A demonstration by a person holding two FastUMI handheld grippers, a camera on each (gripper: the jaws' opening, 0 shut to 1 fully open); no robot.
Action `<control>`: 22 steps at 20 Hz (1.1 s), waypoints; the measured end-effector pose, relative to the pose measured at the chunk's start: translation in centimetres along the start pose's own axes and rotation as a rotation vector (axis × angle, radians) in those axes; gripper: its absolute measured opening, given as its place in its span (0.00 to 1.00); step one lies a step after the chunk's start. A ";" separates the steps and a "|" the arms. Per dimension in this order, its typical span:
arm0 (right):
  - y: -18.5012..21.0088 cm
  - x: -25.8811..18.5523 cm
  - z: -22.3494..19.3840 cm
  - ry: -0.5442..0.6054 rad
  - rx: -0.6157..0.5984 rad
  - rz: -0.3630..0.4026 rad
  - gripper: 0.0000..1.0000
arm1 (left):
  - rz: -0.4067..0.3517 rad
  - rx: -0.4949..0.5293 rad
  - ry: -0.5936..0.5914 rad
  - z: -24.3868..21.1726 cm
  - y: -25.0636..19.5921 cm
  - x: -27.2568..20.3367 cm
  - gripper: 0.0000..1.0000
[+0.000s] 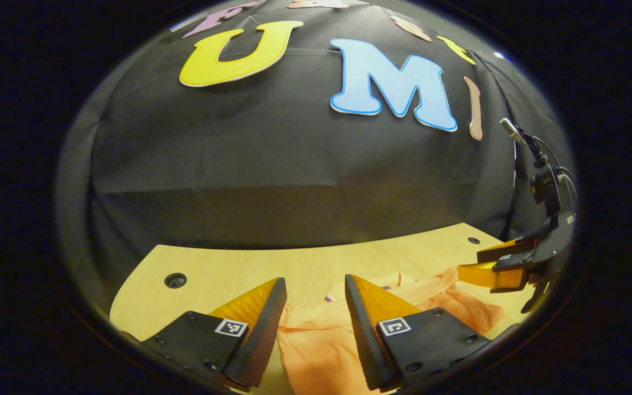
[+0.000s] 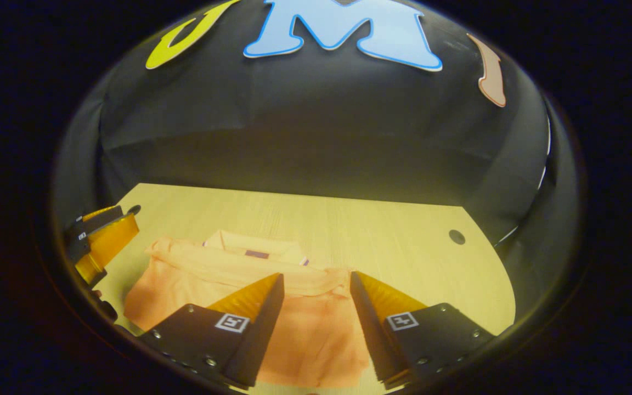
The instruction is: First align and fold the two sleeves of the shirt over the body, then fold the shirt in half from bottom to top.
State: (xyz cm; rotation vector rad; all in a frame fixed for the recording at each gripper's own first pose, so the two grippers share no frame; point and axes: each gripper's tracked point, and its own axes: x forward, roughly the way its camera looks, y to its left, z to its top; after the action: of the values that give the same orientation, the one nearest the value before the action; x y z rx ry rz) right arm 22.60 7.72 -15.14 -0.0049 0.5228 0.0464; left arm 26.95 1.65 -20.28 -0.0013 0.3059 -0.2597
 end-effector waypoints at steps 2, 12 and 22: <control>0.0 -1.8 0.3 -0.033 -0.002 0.005 0.91 | 0.012 0.006 -0.024 1.1 -0.4 -1.9 0.78; -3.1 -14.8 2.7 -0.256 -0.102 0.029 0.91 | 0.118 0.031 -0.136 5.8 -5.1 -13.2 0.91; -6.3 -26.2 1.3 -0.408 -0.116 0.095 0.90 | 0.187 0.007 -0.232 8.8 -14.3 -23.8 0.93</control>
State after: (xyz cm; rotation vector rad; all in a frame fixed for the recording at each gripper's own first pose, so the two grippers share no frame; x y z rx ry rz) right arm 0.85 0.34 -1.00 -0.0824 0.1110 0.1670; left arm 4.05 -6.45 -4.21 0.0038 0.0733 -0.0734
